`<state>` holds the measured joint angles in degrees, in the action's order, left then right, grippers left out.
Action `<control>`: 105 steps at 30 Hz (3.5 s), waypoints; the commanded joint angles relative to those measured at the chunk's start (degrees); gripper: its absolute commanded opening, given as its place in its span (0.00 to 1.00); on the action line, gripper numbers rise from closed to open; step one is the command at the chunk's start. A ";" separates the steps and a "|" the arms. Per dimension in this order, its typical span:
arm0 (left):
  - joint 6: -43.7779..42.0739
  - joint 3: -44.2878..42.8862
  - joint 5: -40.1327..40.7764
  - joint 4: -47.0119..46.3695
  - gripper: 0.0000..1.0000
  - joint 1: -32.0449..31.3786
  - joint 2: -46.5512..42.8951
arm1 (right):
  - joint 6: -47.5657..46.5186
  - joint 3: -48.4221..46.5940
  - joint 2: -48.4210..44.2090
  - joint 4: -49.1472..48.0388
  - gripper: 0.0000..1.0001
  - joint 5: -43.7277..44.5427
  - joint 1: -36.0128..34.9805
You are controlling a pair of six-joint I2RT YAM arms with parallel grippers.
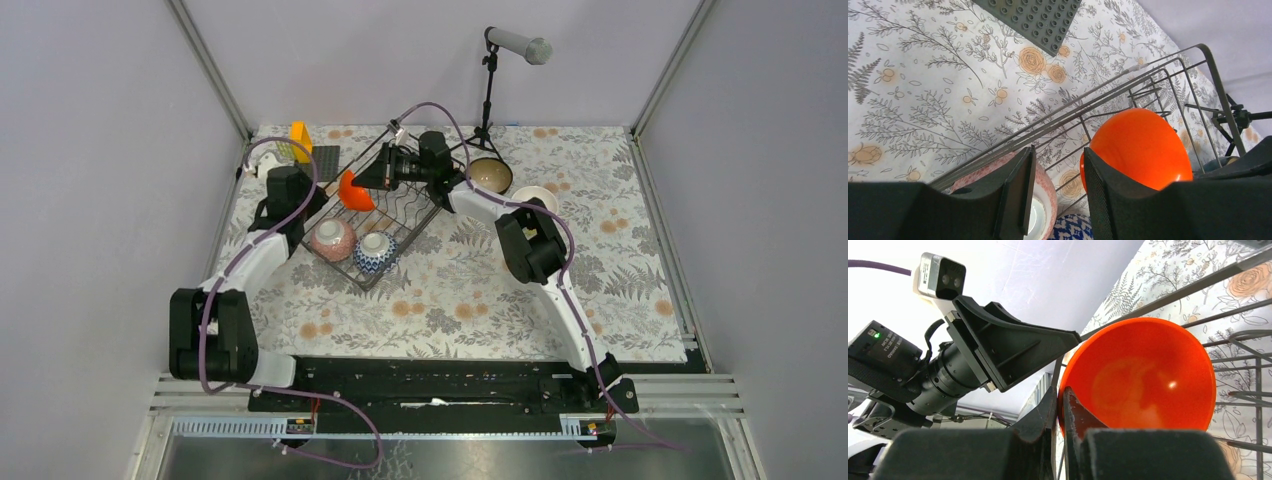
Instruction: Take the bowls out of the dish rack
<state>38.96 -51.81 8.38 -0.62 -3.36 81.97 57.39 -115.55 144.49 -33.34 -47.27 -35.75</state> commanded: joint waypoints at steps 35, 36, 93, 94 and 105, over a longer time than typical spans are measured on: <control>1.38 12.11 -16.85 -14.24 0.46 -6.79 -17.89 | -47.56 28.40 -45.23 60.97 0.00 71.22 3.16; 0.81 11.76 -16.13 -13.74 0.46 -7.59 -17.88 | -47.73 28.74 -45.26 61.39 0.00 72.74 3.99; -1.56 8.74 -11.90 -9.27 0.47 -12.60 -17.27 | -47.45 26.21 -37.08 61.63 0.35 76.38 10.00; -1.67 8.62 -11.90 -9.26 0.47 -12.68 -17.22 | -47.45 25.78 -36.49 61.98 0.35 76.46 10.04; -2.07 8.57 -11.40 -8.69 0.47 -12.81 -17.24 | -46.84 23.97 -32.26 63.16 0.28 76.41 10.08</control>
<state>37.78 -40.49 -3.99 -8.21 -15.86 65.21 10.15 -89.23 110.65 28.42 29.02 -25.85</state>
